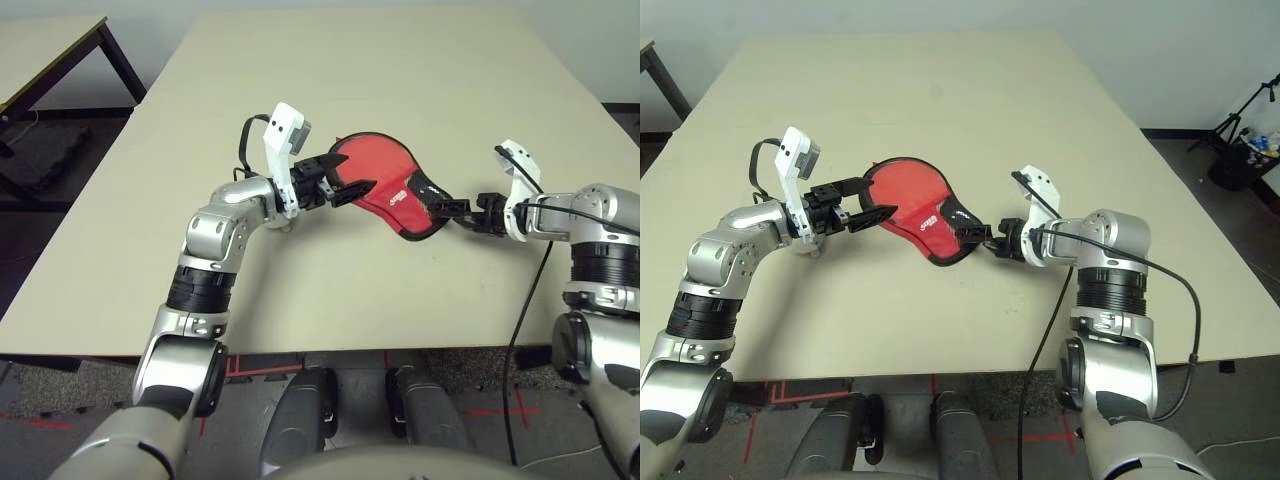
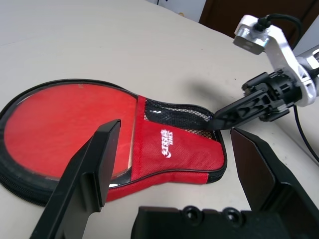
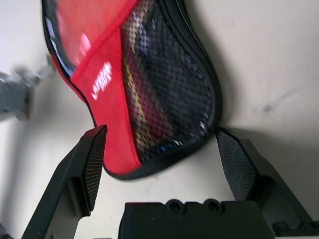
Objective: Store the ping-pong paddle in its case and zip it.
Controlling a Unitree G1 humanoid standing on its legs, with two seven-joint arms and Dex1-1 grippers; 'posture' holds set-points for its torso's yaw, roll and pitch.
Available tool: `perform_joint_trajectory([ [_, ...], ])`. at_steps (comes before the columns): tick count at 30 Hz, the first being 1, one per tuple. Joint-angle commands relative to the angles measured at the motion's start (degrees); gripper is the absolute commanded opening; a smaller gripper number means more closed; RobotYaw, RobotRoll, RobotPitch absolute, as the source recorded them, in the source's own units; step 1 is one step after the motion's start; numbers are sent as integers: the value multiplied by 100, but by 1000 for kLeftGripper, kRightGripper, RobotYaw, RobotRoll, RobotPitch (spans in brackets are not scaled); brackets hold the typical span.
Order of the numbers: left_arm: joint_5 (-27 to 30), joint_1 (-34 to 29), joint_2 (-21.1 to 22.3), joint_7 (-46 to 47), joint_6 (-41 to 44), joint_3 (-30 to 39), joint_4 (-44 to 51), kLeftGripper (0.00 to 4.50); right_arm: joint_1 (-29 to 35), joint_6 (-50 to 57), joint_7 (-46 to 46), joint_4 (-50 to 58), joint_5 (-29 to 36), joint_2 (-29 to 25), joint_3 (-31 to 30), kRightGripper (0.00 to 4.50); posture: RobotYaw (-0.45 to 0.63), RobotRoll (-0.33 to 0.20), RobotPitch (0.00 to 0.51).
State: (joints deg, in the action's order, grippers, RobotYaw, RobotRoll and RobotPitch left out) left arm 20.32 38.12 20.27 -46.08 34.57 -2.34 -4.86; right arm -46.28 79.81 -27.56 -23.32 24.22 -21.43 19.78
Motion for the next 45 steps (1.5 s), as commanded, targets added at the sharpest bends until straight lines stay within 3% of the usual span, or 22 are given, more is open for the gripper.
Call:
perform_joint_trajectory([
  [1,-28,66,5,2,-37,-75,-83,4500,-9,-282,269,-392,61,274,240,4462,17,0,156],
  [8,-49,147,17,-21,-111,-96,-207,4500,-23,-479,528,-766,188,565,581,4462,19,0,156],
  [10,-54,159,25,-23,-134,-100,-228,4500,-24,-502,582,-778,213,575,590,4119,20,0,155],
  [23,-60,154,10,14,-215,-125,-279,4500,-19,-485,712,-630,321,696,448,75,20,0,151],
  [28,-59,119,-8,51,-215,-131,-242,4500,79,21,835,-161,357,689,368,21,28,0,154],
  [33,-47,64,-17,103,-201,-131,-172,4500,571,1129,1210,1101,647,821,468,21,28,0,157],
  [36,-45,28,-21,124,-203,-134,-142,4500,1058,1269,1474,1816,1219,837,320,21,24,0,158],
  [42,-48,35,-40,147,-227,-151,-178,4500,2177,1269,2680,3038,3143,731,158,21,11,0,161],
  [45,-61,109,-72,113,-281,-178,-293,4500,2712,1269,3579,3590,4413,613,301,21,-21,0,165],
])
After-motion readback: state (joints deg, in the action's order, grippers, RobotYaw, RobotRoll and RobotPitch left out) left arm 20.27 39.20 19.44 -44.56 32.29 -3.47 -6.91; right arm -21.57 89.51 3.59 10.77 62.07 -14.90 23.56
